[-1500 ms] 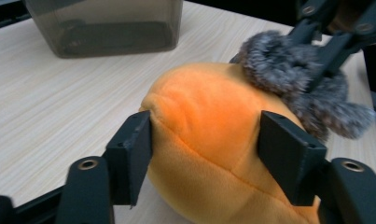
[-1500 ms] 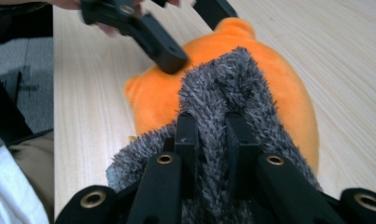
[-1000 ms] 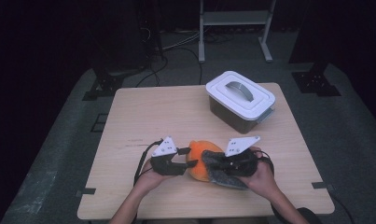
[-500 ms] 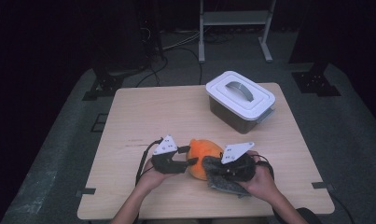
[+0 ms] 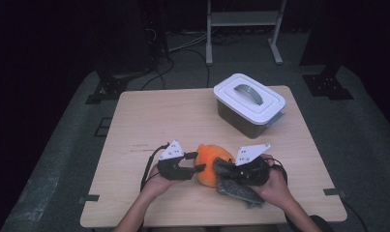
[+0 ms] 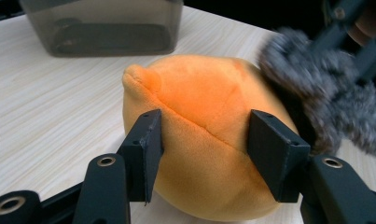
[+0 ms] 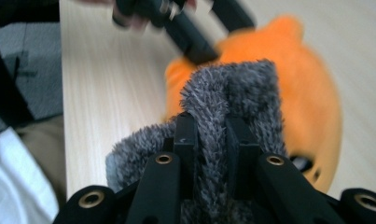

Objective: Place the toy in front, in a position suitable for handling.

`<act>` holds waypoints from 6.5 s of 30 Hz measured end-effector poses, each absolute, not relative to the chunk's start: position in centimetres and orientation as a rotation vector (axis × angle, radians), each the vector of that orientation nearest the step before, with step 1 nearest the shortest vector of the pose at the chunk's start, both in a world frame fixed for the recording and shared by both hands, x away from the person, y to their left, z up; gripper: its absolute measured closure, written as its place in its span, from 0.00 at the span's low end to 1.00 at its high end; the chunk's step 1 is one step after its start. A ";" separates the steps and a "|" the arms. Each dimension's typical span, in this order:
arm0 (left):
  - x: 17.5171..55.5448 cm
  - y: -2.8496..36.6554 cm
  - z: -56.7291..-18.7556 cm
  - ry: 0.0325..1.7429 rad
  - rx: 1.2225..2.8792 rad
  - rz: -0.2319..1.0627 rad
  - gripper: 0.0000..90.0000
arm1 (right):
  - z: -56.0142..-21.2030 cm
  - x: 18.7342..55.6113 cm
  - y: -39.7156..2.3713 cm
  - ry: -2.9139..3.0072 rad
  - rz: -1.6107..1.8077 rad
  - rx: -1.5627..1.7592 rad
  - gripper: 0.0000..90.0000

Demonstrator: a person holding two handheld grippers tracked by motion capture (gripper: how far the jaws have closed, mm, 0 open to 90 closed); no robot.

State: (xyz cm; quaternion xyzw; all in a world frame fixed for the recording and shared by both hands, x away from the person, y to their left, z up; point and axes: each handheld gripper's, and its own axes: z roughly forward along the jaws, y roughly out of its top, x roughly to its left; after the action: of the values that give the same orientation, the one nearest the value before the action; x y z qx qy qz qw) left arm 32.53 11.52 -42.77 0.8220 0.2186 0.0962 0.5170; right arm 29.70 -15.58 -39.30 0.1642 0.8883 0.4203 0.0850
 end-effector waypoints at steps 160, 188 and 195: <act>31.3 9.6 -43.0 0.495 1.962 0.254 0.53 | -39.0 31.8 -18.3 2.569 1.449 0.649 0.85; 31.7 10.2 -43.5 0.495 1.968 0.194 0.53 | -39.7 31.5 -19.1 2.602 1.387 0.658 0.84; 31.1 9.9 -42.8 0.417 1.983 0.277 0.47 | -40.6 32.0 -18.6 2.631 1.318 0.656 0.84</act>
State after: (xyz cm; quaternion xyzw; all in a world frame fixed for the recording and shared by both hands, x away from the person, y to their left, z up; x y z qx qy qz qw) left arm 31.11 9.95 -42.81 0.8275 0.1741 0.1154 0.5212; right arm 31.96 -18.56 -40.60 0.2172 0.8709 0.4362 0.0635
